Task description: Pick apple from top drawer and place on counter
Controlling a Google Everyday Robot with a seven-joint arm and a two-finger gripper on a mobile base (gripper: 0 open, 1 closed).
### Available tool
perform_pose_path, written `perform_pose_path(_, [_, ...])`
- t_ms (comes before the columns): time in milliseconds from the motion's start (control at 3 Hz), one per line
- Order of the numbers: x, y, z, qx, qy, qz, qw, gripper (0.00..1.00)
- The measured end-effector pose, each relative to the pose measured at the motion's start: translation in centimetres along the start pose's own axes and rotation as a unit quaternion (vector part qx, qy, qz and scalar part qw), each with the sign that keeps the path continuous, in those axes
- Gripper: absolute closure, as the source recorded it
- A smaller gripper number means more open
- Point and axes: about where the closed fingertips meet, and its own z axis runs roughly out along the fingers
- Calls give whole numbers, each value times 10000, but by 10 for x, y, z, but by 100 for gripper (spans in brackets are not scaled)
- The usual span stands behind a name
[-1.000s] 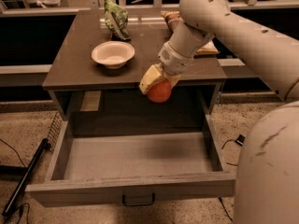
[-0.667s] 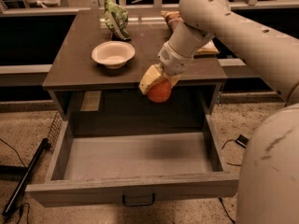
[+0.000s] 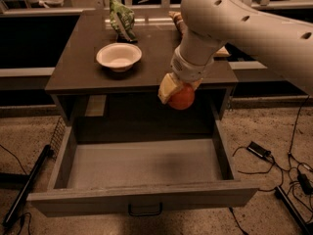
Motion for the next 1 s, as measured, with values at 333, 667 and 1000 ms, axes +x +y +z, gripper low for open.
perform_pose_path(333, [6,-17,1,515,215,338,9979,100])
perform_pose_path(667, [-31,-35,-5,420,202,470,9978,100])
perform_pose_path(1000, [-65,-44,-24,317,-32,403,9987,100])
